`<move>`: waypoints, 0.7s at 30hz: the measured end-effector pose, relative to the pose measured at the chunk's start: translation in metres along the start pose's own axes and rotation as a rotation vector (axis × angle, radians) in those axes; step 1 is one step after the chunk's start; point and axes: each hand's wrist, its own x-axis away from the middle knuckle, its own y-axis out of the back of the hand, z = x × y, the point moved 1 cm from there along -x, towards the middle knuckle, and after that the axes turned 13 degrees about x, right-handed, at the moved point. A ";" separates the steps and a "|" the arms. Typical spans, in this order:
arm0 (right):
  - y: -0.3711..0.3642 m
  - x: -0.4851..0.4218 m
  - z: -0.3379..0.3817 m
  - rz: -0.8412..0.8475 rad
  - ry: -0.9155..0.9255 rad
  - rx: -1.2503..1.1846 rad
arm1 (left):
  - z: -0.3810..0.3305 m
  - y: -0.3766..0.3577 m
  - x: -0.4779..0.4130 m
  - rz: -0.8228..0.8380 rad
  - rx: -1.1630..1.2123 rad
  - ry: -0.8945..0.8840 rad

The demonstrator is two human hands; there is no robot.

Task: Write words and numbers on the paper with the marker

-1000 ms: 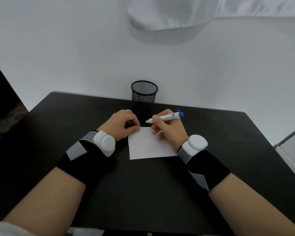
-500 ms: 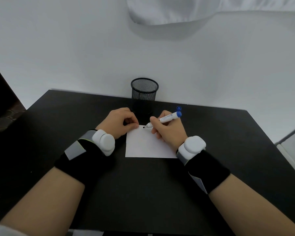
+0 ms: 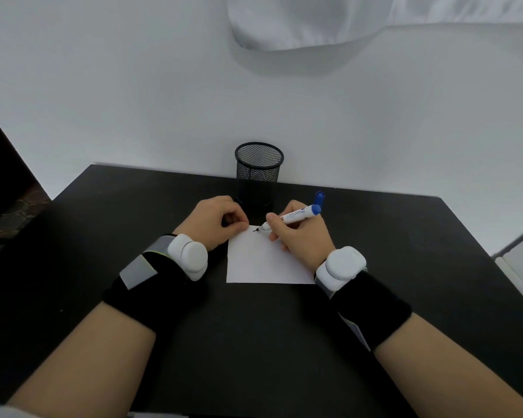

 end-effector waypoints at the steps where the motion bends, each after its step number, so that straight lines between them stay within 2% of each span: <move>1: 0.000 0.000 0.000 -0.010 -0.004 0.000 | 0.000 0.000 0.000 0.000 -0.001 0.002; 21: -0.002 0.001 0.000 0.041 0.022 0.027 | 0.001 0.000 -0.001 0.001 0.015 0.027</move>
